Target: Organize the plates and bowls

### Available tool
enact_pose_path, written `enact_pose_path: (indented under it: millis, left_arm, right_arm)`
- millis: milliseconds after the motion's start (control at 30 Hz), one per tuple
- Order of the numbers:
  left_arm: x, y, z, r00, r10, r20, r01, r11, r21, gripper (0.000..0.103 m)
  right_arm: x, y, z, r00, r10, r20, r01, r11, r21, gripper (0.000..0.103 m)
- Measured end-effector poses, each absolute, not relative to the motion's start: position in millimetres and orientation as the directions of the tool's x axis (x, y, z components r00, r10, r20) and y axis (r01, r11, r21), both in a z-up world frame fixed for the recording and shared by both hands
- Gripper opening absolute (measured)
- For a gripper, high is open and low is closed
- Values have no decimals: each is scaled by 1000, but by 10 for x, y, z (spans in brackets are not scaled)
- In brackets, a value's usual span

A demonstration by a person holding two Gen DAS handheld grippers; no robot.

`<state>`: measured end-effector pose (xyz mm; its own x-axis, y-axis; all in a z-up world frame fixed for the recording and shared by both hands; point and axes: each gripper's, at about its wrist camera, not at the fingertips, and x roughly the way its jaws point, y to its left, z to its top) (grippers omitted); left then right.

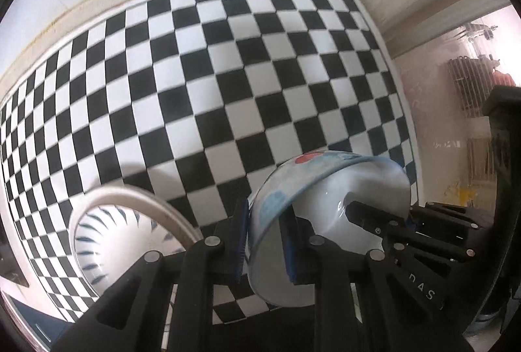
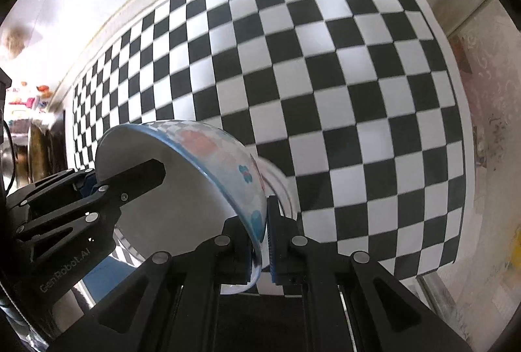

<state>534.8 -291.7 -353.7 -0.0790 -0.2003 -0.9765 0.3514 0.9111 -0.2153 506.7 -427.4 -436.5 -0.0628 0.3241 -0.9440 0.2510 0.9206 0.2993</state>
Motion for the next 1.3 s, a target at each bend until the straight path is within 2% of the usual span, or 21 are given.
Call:
enact_pose_path:
  millis: [667,1000,1300]
  left_arm:
    - [5109,-2821,-3848,-123,-175,-977,332,920,-206,16]
    - [5095,-2786,-3832,-113,-174,-978,323,925,-201,16]
    - [5070,-2771,-3822,-105,-171,-980,325,925,-196,16]
  right_arm:
    - [4989,-3972,-4602,-121,172,-978,182,972,148,11]
    - [5010,-3930,-4552,-120,143,-982,179,976,121,11]
    - [4952,-4057,-4505,-100,195,-976,218,961,170,14]
